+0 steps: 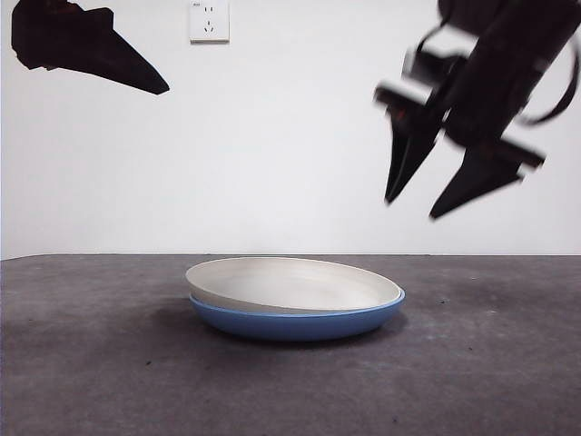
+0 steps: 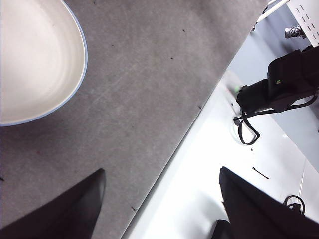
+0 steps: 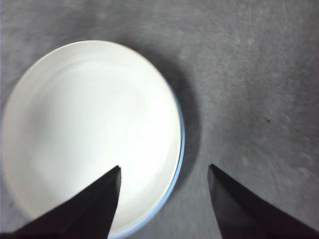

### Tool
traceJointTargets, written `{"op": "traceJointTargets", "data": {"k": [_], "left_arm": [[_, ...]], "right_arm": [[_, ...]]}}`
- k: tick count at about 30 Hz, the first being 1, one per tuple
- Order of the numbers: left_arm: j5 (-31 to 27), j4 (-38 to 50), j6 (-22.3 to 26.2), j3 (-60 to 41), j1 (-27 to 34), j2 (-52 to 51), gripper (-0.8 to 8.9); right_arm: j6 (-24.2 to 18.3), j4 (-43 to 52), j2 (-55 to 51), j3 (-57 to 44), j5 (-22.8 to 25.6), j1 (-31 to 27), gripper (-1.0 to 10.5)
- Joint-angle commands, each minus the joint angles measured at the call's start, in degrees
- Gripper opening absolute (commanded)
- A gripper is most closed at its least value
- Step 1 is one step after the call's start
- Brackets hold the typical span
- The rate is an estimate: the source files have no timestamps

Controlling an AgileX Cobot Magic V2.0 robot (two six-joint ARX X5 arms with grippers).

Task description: Pick up the white plate, put it on the blue plate, put it on desk

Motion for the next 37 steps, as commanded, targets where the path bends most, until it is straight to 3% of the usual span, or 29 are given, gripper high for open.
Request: {"op": "traceJointTargets", "data": {"k": [1,17,23,33,35,37], "left_arm": [[0.26,0.26,0.98,0.63,-0.33,0.42,3.7],[0.26,0.24,0.96,0.63,-0.33,0.42,3.7],[0.26,0.24,0.94,0.63,-0.33,0.42,3.7],[0.26,0.22,0.92,0.63,-0.33,0.42,3.62],[0.26,0.22,0.94,0.63,-0.33,0.42,2.73],[0.26,0.26,0.96,0.63,-0.33,0.42,1.03]], "right_arm": [[-6.12,-4.26,-4.35,1.2,-1.42,0.42,2.8],[-13.97,-28.0,-28.17,1.2,-13.9,0.46,2.8],[-14.8,-29.73,-30.58,1.2,-16.57,0.46,2.8],[-14.84,-30.01,-30.4,1.2,-16.57,0.46,2.8],[-14.86,-30.21,-30.4,1.2,-16.57,0.46,2.4],[-15.19,-30.67,-30.4,1.2,-16.57,0.46,1.0]]}}
